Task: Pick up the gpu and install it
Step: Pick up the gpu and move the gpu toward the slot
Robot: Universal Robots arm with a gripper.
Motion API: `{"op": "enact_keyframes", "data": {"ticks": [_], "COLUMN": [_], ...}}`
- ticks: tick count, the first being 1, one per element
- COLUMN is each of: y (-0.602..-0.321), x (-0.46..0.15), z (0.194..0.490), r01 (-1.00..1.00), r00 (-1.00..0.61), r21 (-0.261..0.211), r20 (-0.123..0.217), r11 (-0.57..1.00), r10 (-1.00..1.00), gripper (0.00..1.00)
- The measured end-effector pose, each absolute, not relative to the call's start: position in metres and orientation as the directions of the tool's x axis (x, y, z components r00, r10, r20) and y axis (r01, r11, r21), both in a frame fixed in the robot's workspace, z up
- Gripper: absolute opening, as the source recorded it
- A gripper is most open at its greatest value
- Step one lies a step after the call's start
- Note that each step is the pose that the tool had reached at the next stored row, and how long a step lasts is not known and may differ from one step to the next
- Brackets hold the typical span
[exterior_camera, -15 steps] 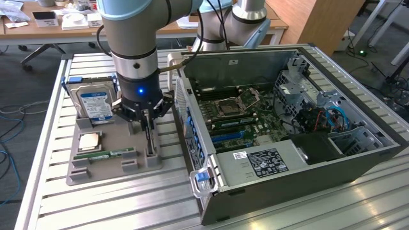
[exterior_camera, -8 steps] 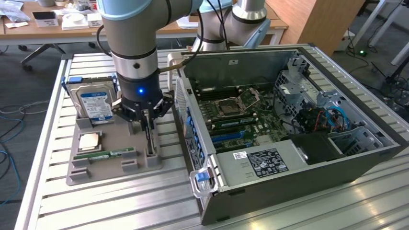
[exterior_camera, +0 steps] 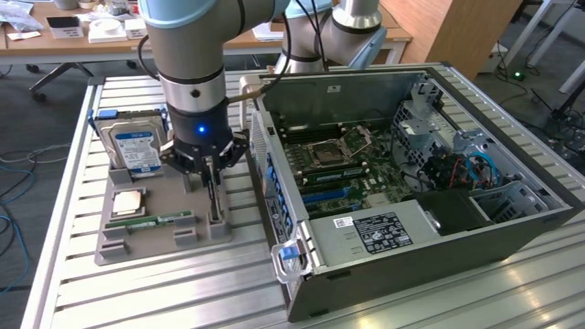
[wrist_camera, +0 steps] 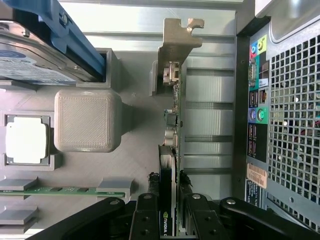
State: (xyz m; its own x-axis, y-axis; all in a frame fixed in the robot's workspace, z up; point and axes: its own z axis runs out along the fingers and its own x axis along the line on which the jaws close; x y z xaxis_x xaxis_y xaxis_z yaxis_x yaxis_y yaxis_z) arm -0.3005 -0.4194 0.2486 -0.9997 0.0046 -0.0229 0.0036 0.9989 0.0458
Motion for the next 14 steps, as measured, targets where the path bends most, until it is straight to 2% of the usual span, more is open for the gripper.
{"op": "enact_keyframes", "data": {"ticks": [14], "y": [-0.419], "x": [-0.3], "z": [0.279], "r01": [0.002], "r00": [-1.0], "r21": [0.046], "r20": [-0.023], "r11": [0.999], "r10": [0.004], "gripper": [0.26]}}
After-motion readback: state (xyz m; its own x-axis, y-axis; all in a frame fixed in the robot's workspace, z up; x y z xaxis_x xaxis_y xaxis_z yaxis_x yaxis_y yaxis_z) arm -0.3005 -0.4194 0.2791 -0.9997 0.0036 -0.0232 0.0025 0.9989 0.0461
